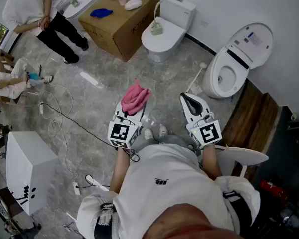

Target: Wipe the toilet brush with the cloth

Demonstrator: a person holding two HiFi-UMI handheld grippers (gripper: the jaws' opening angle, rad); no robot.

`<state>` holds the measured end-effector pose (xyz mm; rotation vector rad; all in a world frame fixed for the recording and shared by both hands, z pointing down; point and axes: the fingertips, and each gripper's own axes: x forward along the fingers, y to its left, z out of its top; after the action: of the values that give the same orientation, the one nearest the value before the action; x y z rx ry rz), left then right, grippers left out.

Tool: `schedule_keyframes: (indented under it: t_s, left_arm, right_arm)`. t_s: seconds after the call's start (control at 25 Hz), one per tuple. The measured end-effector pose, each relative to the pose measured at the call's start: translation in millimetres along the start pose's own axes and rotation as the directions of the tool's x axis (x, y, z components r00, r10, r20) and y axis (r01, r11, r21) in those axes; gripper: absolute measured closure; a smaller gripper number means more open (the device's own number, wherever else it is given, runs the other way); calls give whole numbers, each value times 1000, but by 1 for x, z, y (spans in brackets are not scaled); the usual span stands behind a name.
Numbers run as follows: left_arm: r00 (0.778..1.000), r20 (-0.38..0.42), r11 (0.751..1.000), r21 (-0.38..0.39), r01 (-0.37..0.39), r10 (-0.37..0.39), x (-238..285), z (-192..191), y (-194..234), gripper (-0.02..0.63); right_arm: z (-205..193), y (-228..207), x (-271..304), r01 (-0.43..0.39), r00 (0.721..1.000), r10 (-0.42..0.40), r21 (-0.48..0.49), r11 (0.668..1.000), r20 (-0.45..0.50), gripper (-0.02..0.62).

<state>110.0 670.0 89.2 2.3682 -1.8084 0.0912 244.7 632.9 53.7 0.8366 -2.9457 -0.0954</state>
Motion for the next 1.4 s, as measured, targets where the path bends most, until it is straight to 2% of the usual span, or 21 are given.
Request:
schedule_keyframes:
  t_s: [0.12, 0.28, 0.64, 0.96, 1.4]
  left_arm:
    - [1000, 14, 1000, -1, -5, 5, 9, 5, -13, 476]
    - [1000, 10, 1000, 1, -25, 25, 16, 1, -23, 476]
    - [999, 6, 999, 9, -49, 49, 49, 3, -2, 476]
    - [999, 6, 999, 16, -45, 45, 100, 9, 50, 476]
    - [1000, 2, 1000, 16, 15, -15, 183, 38, 138, 476]
  right_arm:
    - [-2, -16, -6, 8, 1000, -8, 18, 1000, 16, 598]
    - [-8, -30, -7, 3, 1000, -3, -7, 1000, 14, 598]
    - [-14, -53, 22, -15, 1000, 15, 18, 1000, 25, 598]
    - [-15, -77, 91, -48, 999, 49, -5, 999, 21, 598]
    - [-12, -125, 199, -7, 1000, 7, 1, 1000, -18, 598]
